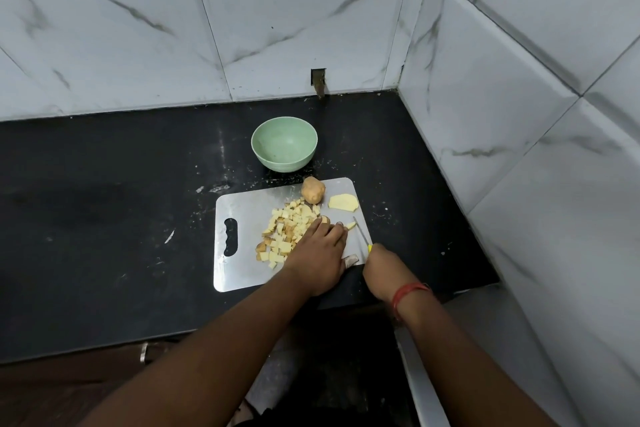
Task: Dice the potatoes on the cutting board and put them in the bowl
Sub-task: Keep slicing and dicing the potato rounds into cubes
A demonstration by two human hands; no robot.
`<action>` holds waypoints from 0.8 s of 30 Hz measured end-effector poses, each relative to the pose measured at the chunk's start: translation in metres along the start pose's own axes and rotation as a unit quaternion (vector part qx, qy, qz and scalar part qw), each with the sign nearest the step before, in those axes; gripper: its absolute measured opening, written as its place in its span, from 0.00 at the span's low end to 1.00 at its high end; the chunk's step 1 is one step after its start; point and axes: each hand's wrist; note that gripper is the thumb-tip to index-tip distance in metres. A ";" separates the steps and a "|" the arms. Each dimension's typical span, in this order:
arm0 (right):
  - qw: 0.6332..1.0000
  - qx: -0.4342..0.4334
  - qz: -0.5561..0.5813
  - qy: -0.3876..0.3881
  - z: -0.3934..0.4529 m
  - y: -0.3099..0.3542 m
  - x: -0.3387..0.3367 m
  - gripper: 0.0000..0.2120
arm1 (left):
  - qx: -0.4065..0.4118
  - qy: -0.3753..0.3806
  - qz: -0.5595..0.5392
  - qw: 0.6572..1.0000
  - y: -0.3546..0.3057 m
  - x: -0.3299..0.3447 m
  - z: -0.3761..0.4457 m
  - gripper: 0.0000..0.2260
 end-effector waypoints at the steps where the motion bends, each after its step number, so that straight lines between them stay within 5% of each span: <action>1: 1.000 0.000 0.004 -0.004 0.000 0.000 -0.001 0.13 | -0.001 0.002 -0.001 1.000 -0.001 0.000 0.000 0.31; 12: 0.999 0.021 -0.028 0.038 0.001 0.003 0.001 0.18 | -0.024 0.019 -0.008 1.000 -0.006 -0.004 -0.001 0.30; 19: 0.999 -0.004 -0.025 0.029 -0.016 -0.027 0.013 0.09 | -0.030 0.013 -0.017 0.999 -0.007 0.000 0.001 0.31; 24: 0.999 -0.016 -0.035 0.023 -0.001 -0.008 0.006 0.20 | -0.020 0.007 -0.016 1.000 -0.004 0.002 0.000 0.33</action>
Point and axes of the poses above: each hand's wrist, its own z-axis towards the middle knuckle, its own x-axis out of the palm, y = z × x, and after that the axes turned 12 degrees about y, right-handed
